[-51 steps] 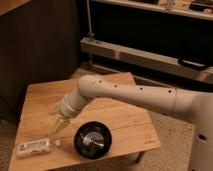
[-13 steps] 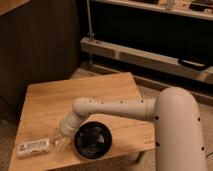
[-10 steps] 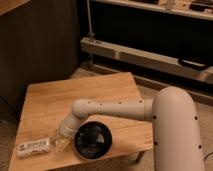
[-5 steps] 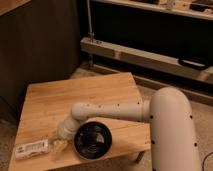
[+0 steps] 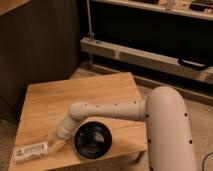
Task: Place the bottle in the ceramic bowl
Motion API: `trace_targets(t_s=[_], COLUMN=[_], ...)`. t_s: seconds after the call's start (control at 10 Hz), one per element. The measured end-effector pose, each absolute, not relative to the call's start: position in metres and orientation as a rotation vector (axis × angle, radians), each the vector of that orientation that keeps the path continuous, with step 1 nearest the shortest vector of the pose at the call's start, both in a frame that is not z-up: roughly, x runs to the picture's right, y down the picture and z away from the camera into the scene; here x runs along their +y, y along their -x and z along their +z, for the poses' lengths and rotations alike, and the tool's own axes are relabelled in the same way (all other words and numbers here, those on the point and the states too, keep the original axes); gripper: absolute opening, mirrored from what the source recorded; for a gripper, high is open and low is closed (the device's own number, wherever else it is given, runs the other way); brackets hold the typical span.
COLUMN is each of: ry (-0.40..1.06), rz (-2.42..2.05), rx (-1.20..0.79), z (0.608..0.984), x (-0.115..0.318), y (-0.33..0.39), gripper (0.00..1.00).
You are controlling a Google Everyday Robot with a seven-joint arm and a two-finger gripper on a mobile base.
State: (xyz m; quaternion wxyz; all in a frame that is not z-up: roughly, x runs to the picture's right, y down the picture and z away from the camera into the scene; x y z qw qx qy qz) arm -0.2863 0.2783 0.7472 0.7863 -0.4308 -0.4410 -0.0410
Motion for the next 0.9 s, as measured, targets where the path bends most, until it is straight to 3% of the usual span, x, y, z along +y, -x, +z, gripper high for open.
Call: trace_targets(t_s=[0.3,0.9], ry=[0.929,0.917], rz=[-0.078,-0.034], rx=[-0.95,-1.019], z=[0.747,0.736], x=[0.268,0.245], y=[0.281,0.257], gripper=[0.02,0.0])
